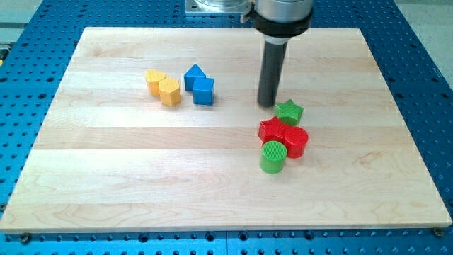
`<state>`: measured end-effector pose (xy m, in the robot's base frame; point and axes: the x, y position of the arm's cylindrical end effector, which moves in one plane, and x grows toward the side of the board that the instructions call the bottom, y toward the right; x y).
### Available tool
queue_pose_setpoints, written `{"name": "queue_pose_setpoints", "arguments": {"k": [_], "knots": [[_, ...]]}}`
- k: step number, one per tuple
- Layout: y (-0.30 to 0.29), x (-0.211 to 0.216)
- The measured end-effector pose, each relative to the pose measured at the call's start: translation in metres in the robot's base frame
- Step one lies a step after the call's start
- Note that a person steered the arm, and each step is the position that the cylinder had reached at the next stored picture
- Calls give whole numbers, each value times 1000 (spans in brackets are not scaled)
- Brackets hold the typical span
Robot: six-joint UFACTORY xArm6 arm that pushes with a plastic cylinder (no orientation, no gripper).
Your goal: Move the green star towards the bottom right corner of the board
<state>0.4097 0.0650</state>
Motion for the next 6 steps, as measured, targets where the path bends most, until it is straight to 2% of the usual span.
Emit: {"name": "queue_pose_setpoints", "arguments": {"k": [1, 2, 3, 5, 6], "knots": [[27, 28], [80, 68], [97, 97], [117, 60], [145, 103]]}}
